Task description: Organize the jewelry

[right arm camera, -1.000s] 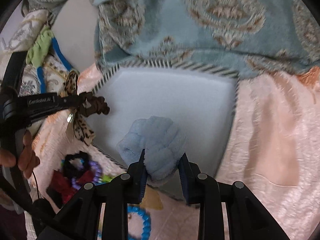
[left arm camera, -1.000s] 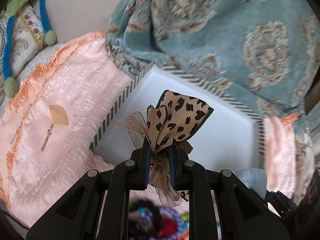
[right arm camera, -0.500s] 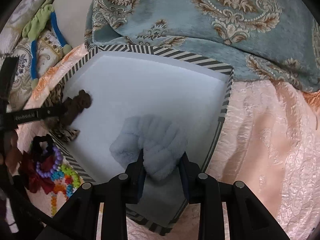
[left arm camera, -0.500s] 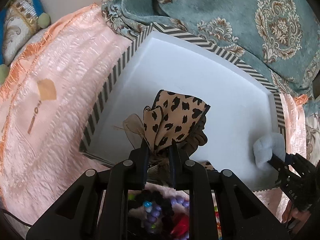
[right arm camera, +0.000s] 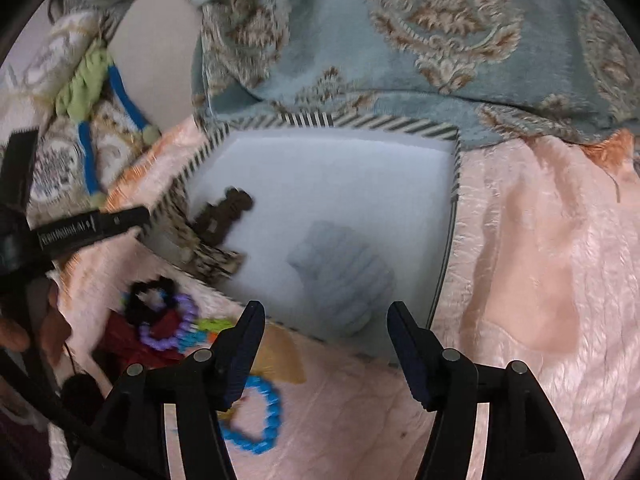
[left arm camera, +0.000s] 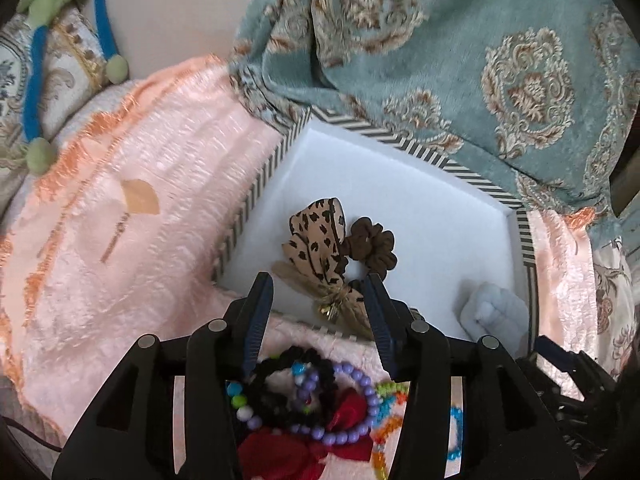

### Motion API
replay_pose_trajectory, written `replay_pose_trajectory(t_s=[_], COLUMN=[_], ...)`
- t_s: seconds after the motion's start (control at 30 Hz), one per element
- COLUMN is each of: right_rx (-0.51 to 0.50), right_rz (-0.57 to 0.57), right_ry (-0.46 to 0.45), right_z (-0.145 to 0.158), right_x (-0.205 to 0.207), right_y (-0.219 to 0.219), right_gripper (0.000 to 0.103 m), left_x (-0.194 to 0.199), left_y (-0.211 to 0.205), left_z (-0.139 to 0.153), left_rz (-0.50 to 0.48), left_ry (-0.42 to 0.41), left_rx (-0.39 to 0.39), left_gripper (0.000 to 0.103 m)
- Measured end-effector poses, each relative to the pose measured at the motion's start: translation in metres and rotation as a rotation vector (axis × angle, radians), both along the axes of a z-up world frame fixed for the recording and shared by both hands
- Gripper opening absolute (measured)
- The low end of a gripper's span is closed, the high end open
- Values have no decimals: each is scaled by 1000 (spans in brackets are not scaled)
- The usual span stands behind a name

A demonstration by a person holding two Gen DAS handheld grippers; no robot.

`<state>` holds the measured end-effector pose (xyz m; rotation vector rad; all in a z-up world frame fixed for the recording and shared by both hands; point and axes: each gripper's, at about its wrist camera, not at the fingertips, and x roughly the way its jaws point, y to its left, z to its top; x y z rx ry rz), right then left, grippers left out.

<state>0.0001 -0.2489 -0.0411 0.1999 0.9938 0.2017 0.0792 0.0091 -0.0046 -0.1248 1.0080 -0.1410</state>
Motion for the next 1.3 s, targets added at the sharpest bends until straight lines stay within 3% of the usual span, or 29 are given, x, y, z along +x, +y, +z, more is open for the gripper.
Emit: replay_pose_trajectory(t_s=[0.4,0.67,1.3], right_rx=[-44,-59,-94], right_rz=[-54,-69,-89], right_ry=[-174,-206,-285], right_z=[67,82,119], right_x=[-59,-79,-114], right_y=[31,42,62], right_gripper=[68,71,78], left_x=[-69,-104,-153], left_y=[-1,-1,3], left_z=[40,62,86], left_rz=[-21,-24,-25], left_ry=[-127,-214,-290], left_rx=[33,71,66], left_gripper=[47,47,47])
